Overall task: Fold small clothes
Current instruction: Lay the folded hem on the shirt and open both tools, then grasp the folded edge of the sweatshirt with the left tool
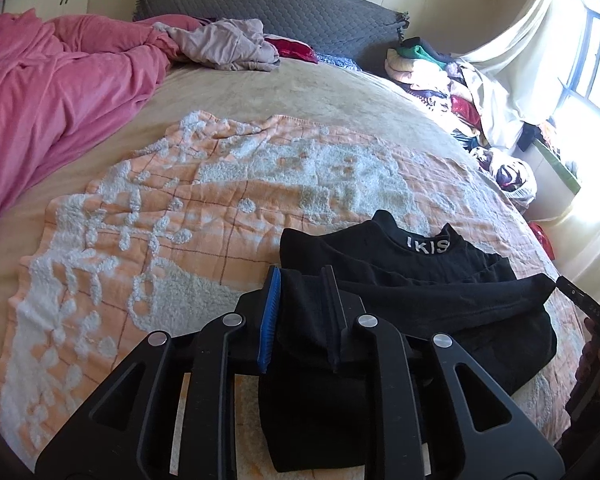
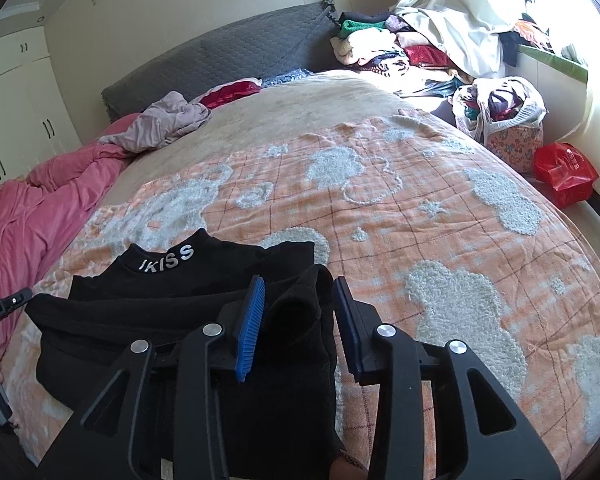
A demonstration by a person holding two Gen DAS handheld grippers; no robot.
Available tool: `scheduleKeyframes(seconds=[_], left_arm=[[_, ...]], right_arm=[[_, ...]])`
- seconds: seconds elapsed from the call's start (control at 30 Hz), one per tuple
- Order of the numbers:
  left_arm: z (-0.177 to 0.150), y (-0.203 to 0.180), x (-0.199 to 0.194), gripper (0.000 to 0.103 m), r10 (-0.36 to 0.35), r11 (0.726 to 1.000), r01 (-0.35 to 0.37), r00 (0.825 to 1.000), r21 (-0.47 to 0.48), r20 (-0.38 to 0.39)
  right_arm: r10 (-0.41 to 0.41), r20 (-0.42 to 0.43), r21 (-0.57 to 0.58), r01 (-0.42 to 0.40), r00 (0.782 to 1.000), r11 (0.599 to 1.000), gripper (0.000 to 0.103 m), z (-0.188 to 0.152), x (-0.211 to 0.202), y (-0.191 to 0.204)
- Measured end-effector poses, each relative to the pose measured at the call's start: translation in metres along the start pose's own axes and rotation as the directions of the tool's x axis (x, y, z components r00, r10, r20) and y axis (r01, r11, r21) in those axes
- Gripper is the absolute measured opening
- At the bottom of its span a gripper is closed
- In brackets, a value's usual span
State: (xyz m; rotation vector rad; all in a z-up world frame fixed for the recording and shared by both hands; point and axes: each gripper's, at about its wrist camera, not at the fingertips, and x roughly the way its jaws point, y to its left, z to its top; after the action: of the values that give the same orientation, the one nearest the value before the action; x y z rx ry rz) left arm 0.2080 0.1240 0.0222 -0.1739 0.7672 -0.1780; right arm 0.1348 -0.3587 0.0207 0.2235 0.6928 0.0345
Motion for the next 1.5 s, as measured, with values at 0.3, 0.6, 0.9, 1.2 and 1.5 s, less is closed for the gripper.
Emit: scheduleKeyframes(seconds=[0.3,0.6,0.9,1.2,1.5], left_arm=[[-0.005,-0.026,-0.016,0.035,-0.058,0.997,0.058,0.998,0.047,0.007],[-0.024,-0.062,-0.009,0.035,-0.116,0.979,0.127,0.990,0.160,-0.076],[-0.050,-0.087,0.009,0.033,-0.177,0.957,0.212,0.968,0.199,-0.180],[-0.073,-0.102,0.030,0.033,-0.151,0.938,0.225,0.950,0.264,-0.273],[-0.069,-0.099,0.057,0.035,-0.063,0.927,0.144,0.970,0.347,-0.234]], right_arm=[[0.066,0.007,-0.134,-0.065,0.998,0.989,0.035,-0.007,-0.017,0.035],[0.113,-0.052,-0.240,-0.123,0.992,0.963,0.041,-0.020,-0.016,0.061],[0.151,-0.129,-0.317,-0.185,0.980,0.930,0.044,-0.035,-0.011,0.080],[0.079,-0.262,-0.402,-0.183,0.962,0.897,0.049,-0.061,0.011,0.098],[0.055,-0.280,-0.385,-0.165,0.958,0.908,0.049,-0.059,0.040,0.091]])
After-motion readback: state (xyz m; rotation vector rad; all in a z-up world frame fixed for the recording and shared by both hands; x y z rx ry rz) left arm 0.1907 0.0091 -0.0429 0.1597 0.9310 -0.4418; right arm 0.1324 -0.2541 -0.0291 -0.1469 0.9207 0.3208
